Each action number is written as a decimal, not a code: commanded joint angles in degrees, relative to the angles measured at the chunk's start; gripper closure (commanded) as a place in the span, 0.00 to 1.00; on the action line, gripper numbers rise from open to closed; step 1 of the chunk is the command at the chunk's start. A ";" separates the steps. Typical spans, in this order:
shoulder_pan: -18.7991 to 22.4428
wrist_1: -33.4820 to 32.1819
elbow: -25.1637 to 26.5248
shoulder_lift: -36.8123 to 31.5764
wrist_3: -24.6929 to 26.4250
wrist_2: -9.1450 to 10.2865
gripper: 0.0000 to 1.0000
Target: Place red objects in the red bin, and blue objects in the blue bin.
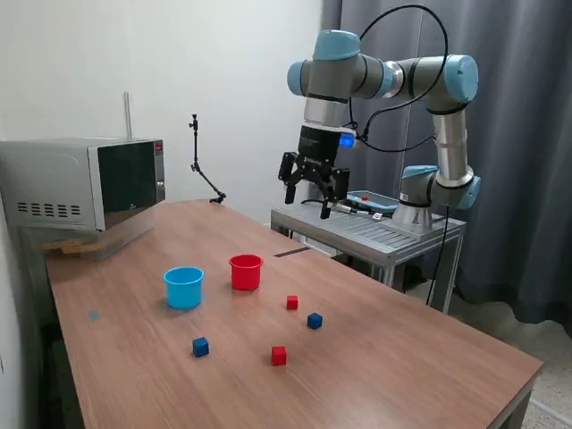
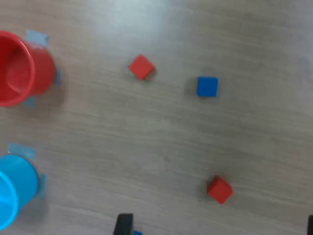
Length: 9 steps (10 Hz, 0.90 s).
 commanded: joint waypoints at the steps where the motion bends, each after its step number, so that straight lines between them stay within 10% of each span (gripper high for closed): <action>1: -0.48 -4.16 -2.21 4.76 -0.77 0.08 0.00; 9: -2.33 -11.73 -9.43 15.49 -0.87 0.00 0.00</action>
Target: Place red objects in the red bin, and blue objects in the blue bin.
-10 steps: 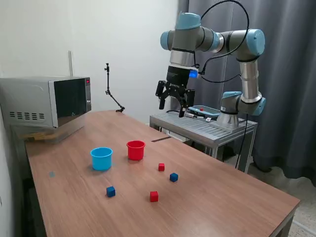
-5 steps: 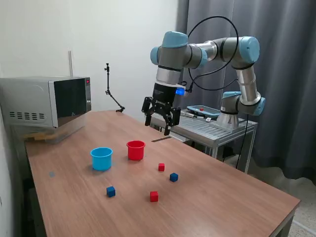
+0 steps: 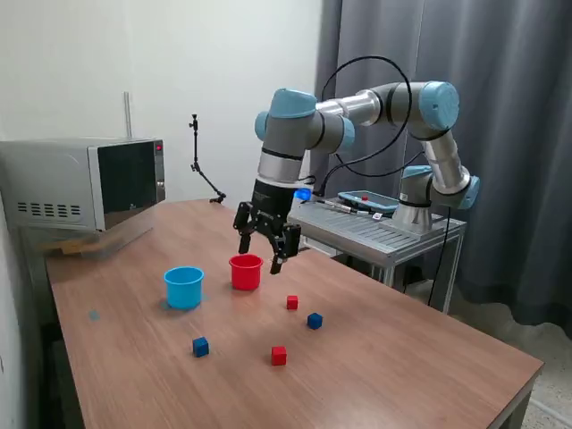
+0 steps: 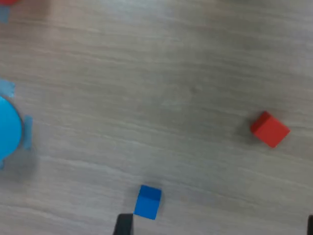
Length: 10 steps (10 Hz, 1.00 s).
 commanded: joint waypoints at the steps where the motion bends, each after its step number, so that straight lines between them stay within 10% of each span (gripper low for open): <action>1: -0.89 -1.44 -1.41 2.62 0.70 0.07 0.00; 10: -1.69 -0.47 -18.45 15.71 5.53 1.82 0.00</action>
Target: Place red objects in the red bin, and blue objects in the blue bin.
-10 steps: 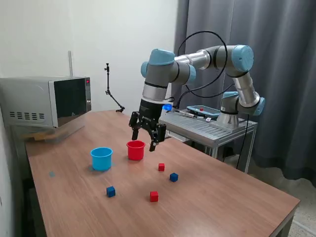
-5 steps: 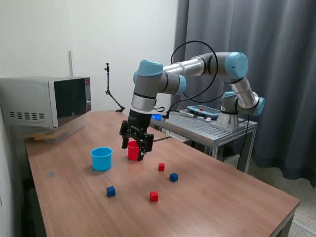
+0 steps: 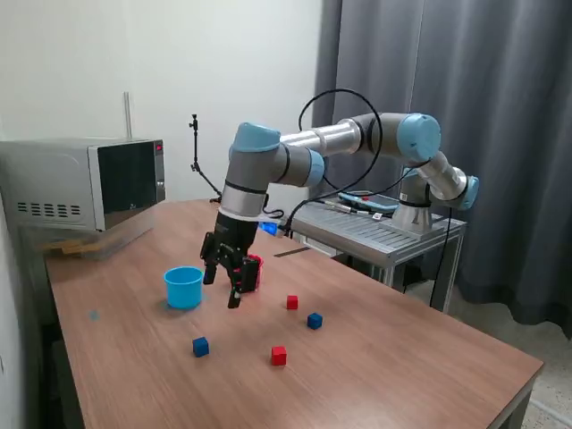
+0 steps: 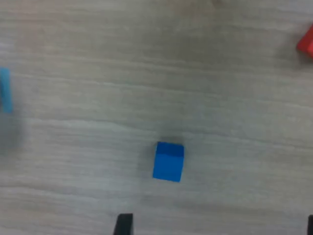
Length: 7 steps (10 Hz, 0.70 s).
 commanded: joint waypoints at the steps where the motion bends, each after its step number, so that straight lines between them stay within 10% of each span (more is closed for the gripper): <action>1: -0.03 0.41 -2.85 3.42 1.47 0.60 0.00; 7: -1.17 0.42 -3.20 4.31 4.28 0.69 0.00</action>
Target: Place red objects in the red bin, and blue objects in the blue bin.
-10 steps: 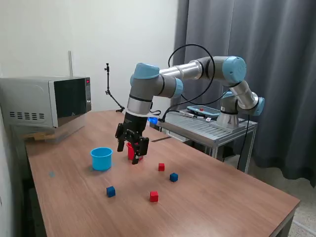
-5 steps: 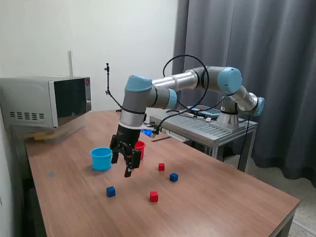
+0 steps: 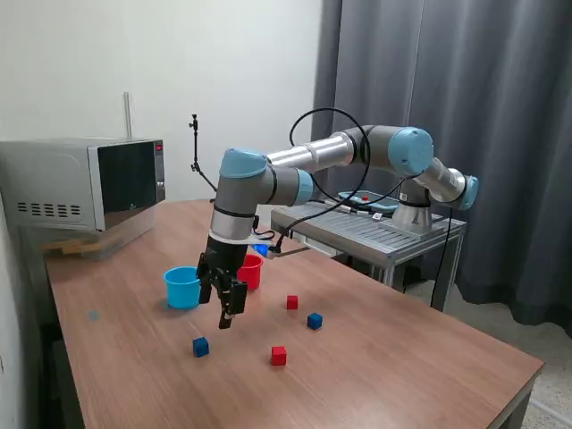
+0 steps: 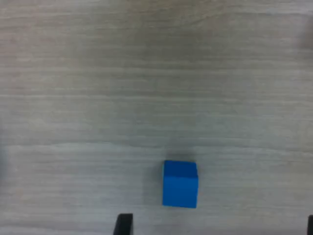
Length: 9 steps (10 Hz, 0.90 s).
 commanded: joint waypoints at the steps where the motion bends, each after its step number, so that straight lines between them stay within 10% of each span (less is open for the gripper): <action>1: -0.99 0.00 -0.28 0.26 1.80 0.07 0.00; 5: -1.18 0.00 -2.65 3.77 2.69 0.07 0.00; 9: -0.91 0.00 -3.98 4.92 2.60 4.64 0.00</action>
